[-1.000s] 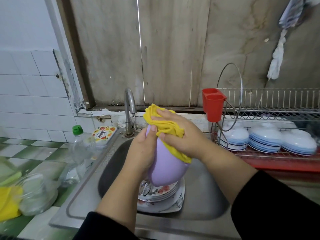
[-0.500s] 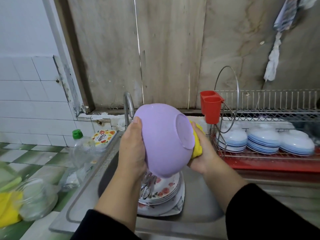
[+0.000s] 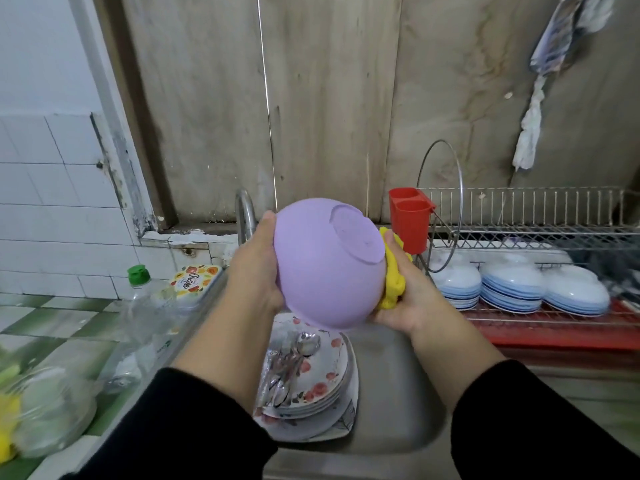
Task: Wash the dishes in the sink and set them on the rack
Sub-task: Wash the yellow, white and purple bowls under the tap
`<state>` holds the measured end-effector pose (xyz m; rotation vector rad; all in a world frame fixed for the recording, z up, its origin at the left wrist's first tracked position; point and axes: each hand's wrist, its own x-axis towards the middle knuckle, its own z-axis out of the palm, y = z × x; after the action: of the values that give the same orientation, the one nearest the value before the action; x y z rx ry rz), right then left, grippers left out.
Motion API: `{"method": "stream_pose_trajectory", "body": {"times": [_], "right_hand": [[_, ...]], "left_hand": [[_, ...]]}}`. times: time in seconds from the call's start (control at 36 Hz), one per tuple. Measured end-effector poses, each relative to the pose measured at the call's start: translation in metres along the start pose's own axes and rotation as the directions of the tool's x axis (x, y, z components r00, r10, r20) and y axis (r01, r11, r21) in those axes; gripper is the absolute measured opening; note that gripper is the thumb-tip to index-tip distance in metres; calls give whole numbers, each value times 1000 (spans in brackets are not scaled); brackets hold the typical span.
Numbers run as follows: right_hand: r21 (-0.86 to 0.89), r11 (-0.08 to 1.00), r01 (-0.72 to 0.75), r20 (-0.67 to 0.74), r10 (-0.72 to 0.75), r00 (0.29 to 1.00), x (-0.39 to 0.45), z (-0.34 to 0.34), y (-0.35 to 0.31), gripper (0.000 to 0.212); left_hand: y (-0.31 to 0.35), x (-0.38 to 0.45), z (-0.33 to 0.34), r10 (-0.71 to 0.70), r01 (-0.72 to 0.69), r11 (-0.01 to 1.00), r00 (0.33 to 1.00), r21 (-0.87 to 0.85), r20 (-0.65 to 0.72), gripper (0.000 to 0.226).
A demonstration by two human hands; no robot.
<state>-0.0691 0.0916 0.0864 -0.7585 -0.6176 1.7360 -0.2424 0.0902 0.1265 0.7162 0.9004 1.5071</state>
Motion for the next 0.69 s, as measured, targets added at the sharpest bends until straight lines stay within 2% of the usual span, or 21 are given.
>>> {"method": "stream_pose_trajectory", "body": {"times": [0.06, 0.11, 0.17, 0.19, 0.22, 0.28, 0.36, 0.39, 0.47, 0.56, 0.61, 0.69], "right_hand": [[87, 996, 14, -11, -13, 1000, 0, 6, 9, 63], [182, 982, 51, -23, -48, 999, -3, 12, 22, 55], [258, 966, 36, -30, -29, 999, -6, 15, 35, 58], [280, 960, 23, -36, -13, 999, -6, 14, 39, 60], [294, 956, 9, -29, -1, 1000, -6, 11, 41, 61], [278, 961, 6, -13, -3, 1000, -6, 4, 32, 59], [146, 989, 21, 15, -24, 1000, -10, -3, 7, 52], [112, 994, 20, 18, -22, 1000, -10, -4, 0, 50], [137, 989, 51, 24, -55, 998, -10, 4, -1, 42], [237, 965, 111, -35, -105, 994, -9, 17, 16, 48], [289, 950, 114, -41, -107, 993, -10, 21, 27, 52], [301, 952, 64, -31, -58, 998, -9, 15, 31, 57]], "left_hand": [[-6, -2, 7, 92, -89, 995, 993, 42, -79, 31], [-18, -13, 14, 265, -234, 949, 955, 211, -133, 35], [-36, -25, 15, 425, -361, 877, 891, 316, -162, 27], [-43, -31, 15, 446, -388, 868, 884, 309, -142, 22], [-49, -34, 14, 434, -387, 873, 894, 298, -108, 18], [-47, -34, 12, 320, -308, 919, 947, 244, -12, 18], [-19, -16, 9, 14, -23, 998, 991, 62, 135, 35], [-9, -12, 9, -15, 8, 999, 990, 48, 140, 38], [7, -7, 18, 84, -82, 994, 996, 72, -24, 32], [-8, -17, 25, 319, -289, 932, 941, 218, -117, 29], [-33, -28, 23, 455, -404, 859, 884, 313, -108, 22], [-49, -39, 16, 403, -392, 876, 915, 281, 17, 16]]}}
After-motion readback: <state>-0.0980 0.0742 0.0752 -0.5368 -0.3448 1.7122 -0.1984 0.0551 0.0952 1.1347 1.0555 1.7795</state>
